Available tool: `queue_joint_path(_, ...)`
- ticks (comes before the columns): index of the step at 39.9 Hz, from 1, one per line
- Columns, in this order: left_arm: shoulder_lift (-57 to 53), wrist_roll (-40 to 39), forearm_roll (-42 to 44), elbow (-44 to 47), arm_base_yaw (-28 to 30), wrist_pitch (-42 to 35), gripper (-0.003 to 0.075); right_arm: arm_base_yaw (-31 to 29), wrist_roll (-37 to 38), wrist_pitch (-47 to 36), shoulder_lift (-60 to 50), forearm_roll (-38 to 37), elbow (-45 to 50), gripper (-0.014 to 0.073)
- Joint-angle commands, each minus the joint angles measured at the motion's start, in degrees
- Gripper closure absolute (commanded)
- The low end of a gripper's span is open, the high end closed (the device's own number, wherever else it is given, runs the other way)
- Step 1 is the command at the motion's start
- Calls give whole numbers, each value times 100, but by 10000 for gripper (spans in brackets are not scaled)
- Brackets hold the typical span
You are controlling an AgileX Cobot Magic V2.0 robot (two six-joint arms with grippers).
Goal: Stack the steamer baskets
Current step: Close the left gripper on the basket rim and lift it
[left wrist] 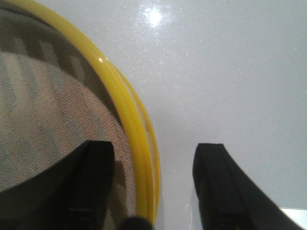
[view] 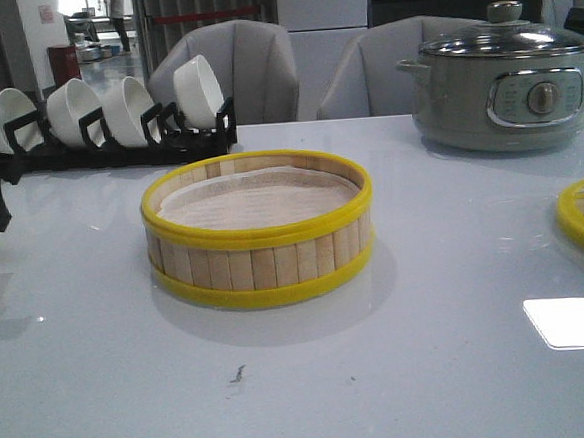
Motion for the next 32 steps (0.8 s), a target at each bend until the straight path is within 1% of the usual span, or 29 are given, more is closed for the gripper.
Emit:
queue_joint_path(1, -295, -69, -30, -166, 36, -246, 424, 4, -25, -383, -41, -45, -231, 204)
queue_joint_path(2, -295, -69, -30, -166, 36, -246, 464, 4, -25, -383, -41, -45, -231, 204)
queue_joint_path(3, -295, -69, -30, -166, 36, -246, 484, 4, -25, -383, -41, -45, -231, 204)
queue_joint_path(5, -295, -69, -30, -166, 36, -246, 566, 4, -25, -383, -41, -45, -231, 204)
queue_joint_path(7, -295, -69, -30, -166, 36, -256, 626, 4, -25, -389, -41, -44, -231, 204)
queue_joint_path(8, -295, -69, -30, -166, 36, -256, 644, 4, -25, -389, -41, -44, -231, 204)
queue_joint_path(10, -295, -69, -56, -166, 26, -256, 629, 4, -25, -394, -41, -44, -231, 204)
queue_joint_path(16, -295, -69, -79, -166, 26, -232, 634, 4, -25, -422, -41, -44, -231, 204)
queue_joint_path(20, -316, -69, -108, -250, -17, -72, 634, 4, -25, -422, -41, -44, -231, 204)
queue_joint_path(26, -319, -69, -106, -548, -301, 219, 634, 4, -25, -426, -41, -44, -231, 204)
queue_joint_path(32, -319, -69, -43, -1052, -814, 569, 634, 4, -25, -426, -41, -44, -231, 204)
